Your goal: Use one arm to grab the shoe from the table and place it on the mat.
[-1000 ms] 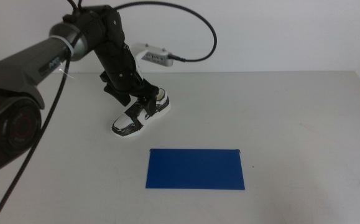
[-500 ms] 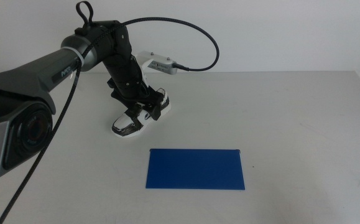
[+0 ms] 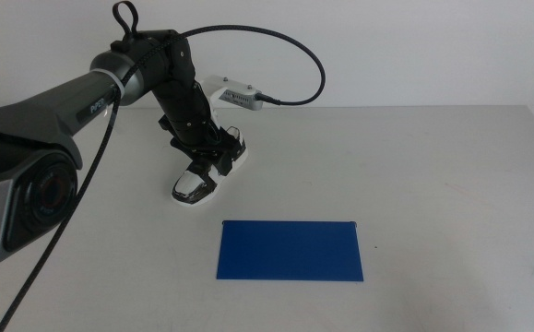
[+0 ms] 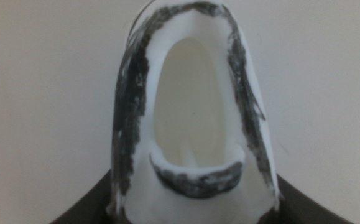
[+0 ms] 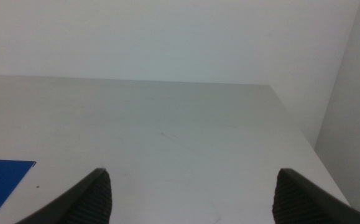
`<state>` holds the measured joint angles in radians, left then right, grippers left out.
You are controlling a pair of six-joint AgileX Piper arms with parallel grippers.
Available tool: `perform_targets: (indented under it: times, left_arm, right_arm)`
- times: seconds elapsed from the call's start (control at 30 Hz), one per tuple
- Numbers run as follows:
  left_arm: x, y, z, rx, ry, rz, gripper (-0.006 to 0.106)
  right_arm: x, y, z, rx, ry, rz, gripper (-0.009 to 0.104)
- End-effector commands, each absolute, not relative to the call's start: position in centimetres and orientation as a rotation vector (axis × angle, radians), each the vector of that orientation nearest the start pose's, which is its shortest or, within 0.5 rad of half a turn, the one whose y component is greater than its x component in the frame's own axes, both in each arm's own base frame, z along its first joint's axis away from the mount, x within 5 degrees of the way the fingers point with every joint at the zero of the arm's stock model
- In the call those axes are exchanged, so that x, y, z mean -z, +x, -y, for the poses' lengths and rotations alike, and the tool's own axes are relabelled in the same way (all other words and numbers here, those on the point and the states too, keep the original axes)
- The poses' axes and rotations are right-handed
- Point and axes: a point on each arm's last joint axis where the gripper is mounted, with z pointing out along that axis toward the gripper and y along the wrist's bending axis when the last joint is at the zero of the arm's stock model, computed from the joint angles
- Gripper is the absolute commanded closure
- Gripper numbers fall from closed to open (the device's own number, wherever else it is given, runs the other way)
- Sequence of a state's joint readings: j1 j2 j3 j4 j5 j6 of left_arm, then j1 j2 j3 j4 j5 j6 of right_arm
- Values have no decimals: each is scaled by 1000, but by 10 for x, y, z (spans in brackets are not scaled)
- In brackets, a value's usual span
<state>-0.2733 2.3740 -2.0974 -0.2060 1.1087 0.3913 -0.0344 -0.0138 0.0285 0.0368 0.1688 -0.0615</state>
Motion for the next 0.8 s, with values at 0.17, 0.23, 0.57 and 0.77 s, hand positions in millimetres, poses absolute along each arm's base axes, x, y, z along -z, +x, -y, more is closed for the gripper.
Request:
perform_targets:
  times: [0.17,0.23,0.57,0.77]
  left_arm:
    - [-256,467,152,254,869,-2584,99]
    - [-264,462,151,259,877,-2593,98]
    - [-296,430,153,300,880,-2669,95]
    - [-313,399,162,233,876,-2630,95]
  right_arm:
    - [-201,55,2,65,-8,-1558,29]
    - [-201,55,2,65,-8,-1558,29]
    - [-201,55,2,65,-8,-1558,29]
    - [-201,55,2,65,-8,-1558,29]
